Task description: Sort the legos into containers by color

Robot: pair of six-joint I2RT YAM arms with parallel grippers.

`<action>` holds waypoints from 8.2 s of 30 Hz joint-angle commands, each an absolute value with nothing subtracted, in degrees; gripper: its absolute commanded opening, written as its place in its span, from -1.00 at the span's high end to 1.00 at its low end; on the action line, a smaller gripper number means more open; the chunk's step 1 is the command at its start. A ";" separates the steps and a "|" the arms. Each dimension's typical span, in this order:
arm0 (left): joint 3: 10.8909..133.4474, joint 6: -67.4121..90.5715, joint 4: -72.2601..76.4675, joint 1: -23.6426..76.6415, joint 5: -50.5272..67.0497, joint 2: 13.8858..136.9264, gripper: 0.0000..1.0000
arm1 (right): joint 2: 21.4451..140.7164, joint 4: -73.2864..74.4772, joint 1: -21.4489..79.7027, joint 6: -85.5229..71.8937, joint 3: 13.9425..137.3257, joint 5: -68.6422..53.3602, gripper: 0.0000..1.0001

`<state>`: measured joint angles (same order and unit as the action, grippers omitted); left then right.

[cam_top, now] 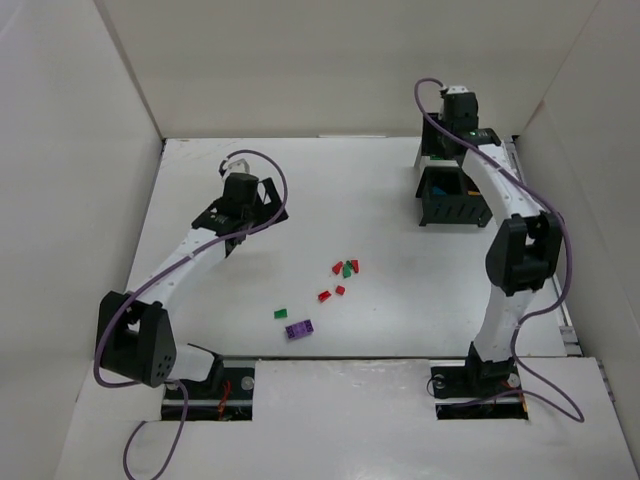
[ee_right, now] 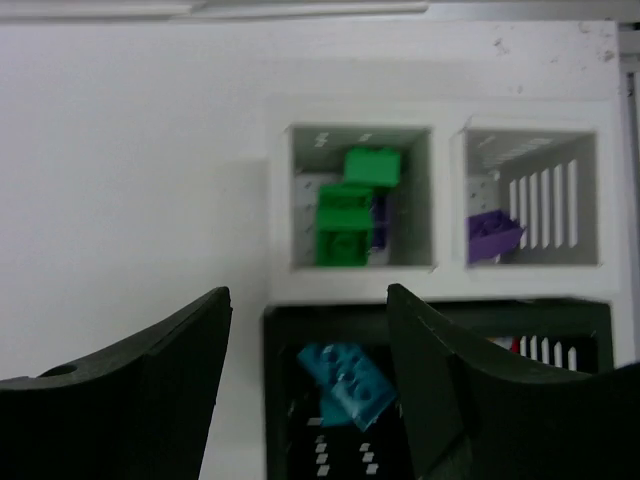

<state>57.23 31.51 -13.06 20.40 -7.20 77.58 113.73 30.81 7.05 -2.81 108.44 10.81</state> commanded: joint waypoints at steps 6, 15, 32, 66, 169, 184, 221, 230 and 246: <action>52.57 34.18 -11.95 22.24 -5.37 70.76 -1.00 | 97.92 28.65 28.63 -5.79 85.27 8.18 -0.32; 45.53 37.35 -13.27 23.81 -4.22 64.17 -1.00 | 93.52 25.84 48.06 -8.61 69.35 4.92 -0.22; 42.19 38.50 -15.56 24.35 -5.45 58.27 -1.00 | 100.63 21.97 52.91 -9.84 63.99 6.77 -0.17; 44.03 37.35 -13.89 24.87 -6.59 61.44 -1.00 | 89.83 31.73 38.89 -9.67 74.08 14.59 0.69; 74.26 20.57 1.49 2.37 -5.90 92.80 -1.00 | 110.91 26.63 -4.31 -7.65 108.63 10.55 0.40; 74.90 23.64 -4.13 1.85 -4.39 85.27 -1.00 | 105.48 24.00 -4.31 -6.33 102.67 6.60 -0.18; 42.72 40.61 -21.70 8.79 -6.68 45.98 -1.00 | 84.03 19.17 38.50 -7.55 62.14 3.96 -0.20; 42.10 39.90 -21.37 8.79 -6.15 42.89 -1.00 | 81.21 16.18 36.04 -9.40 61.00 1.15 -0.99; 43.68 38.76 -19.07 8.79 -6.86 44.56 -1.00 | 76.11 12.39 31.90 -8.79 62.05 -5.10 -0.99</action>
